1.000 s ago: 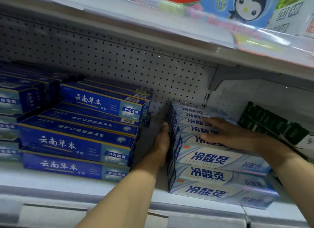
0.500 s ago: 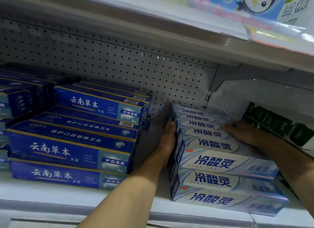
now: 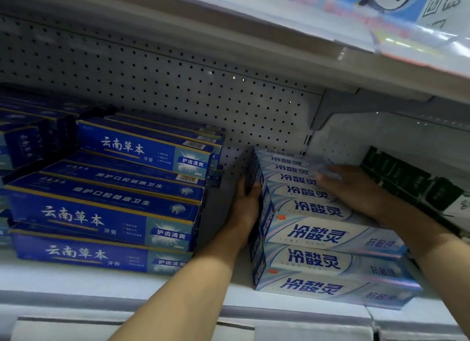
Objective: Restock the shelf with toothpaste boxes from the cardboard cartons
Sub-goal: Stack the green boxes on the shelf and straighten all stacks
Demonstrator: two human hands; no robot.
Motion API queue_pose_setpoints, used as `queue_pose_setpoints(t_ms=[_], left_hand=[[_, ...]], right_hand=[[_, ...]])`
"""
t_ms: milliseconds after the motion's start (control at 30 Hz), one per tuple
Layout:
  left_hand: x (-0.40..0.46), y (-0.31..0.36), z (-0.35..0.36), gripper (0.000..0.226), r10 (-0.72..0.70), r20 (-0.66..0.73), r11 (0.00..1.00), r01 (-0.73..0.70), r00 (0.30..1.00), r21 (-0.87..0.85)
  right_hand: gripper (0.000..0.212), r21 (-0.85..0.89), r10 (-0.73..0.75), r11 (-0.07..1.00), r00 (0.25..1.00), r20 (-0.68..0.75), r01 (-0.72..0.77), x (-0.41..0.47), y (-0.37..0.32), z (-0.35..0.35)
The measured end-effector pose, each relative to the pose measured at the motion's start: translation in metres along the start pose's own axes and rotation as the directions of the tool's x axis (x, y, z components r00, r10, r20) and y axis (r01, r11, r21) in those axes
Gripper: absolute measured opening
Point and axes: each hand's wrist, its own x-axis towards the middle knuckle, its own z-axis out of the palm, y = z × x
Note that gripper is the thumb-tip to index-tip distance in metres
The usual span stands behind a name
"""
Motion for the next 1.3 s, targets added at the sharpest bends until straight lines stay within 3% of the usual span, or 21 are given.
queue_pose_setpoints(t_ms=[67, 133, 200, 400, 600, 733, 867, 1133, 1300], left_hand=[[-0.005, 0.0, -0.002, 0.049, 0.0, -0.017, 1.0, 0.0, 1.0, 0.01], [-0.007, 0.0, -0.004, 0.046, -0.003, -0.015, 0.999, 0.004, 1.0, 0.047], [-0.007, -0.002, -0.003, 0.043, -0.003, -0.008, 0.997, 0.004, 1.0, 0.075], [-0.011, -0.001, 0.001, 0.043, -0.006, 0.013, 0.992, 0.004, 1.0, 0.127], [-0.019, 0.007, -0.002, 0.046, -0.037, 0.035, 0.982, 0.03, 0.999, 0.188], [-0.035, 0.005, -0.008, 0.044, -0.054, 0.038, 0.971, 0.043, 0.998, 0.236], [-0.049, 0.005, -0.011, 0.042, -0.071, 0.07, 0.959, 0.049, 0.995, 0.28], [-0.055, 0.007, -0.007, 0.042, -0.077, 0.051, 0.933, 0.054, 0.996, 0.355], [-0.066, 0.013, -0.013, 0.048, -0.065, -0.048, 0.939, 0.078, 0.997, 0.335]], right_hand=[[0.083, 0.081, -0.102, 0.993, 0.979, 0.175, 0.089, -0.018, -0.023, -0.001], [0.09, 0.099, -0.156, 0.987, 0.921, 0.357, 0.129, -0.029, -0.035, -0.004], [0.096, -0.011, -0.157, 0.984, 0.897, 0.413, 0.177, -0.032, -0.039, -0.004], [0.123, -0.072, -0.137, 0.981, 0.91, 0.39, 0.178, -0.024, -0.034, 0.002], [0.101, -0.069, -0.142, 0.981, 0.913, 0.382, 0.182, -0.028, -0.036, 0.002], [0.104, -0.06, -0.197, 0.973, 0.936, 0.29, 0.224, -0.037, -0.034, 0.001], [0.112, -0.194, -0.215, 0.936, 0.915, 0.341, 0.292, -0.049, -0.026, 0.0], [0.097, -0.218, -0.26, 0.919, 0.92, 0.291, 0.329, -0.041, -0.01, 0.01], [0.11, -0.221, -0.264, 0.927, 0.946, 0.188, 0.303, -0.056, -0.016, 0.005]])
